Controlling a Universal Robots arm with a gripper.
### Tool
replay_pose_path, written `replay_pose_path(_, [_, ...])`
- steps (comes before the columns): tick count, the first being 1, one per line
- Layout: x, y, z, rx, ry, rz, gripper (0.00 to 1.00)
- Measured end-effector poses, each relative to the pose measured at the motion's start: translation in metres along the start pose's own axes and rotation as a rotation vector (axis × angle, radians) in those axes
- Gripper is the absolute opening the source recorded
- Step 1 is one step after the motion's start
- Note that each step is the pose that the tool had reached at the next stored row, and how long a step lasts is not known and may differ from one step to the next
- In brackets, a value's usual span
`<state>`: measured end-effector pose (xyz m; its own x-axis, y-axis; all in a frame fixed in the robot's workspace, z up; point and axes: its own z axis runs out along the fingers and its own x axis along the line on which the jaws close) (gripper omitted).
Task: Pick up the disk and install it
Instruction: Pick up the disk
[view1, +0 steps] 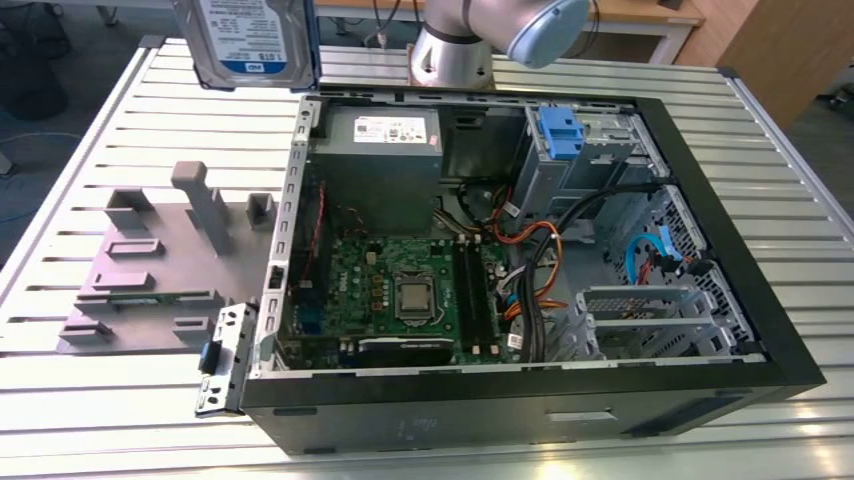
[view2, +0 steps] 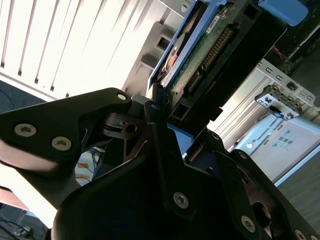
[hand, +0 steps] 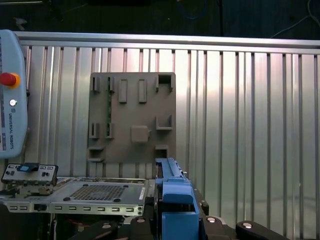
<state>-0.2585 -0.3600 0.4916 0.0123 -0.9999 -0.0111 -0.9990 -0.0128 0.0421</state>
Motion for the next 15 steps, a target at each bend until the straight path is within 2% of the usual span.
replay_pose_path(15, [0.0001,-0.0165,-0.0007,-0.0002,0.0,0.0,0.36])
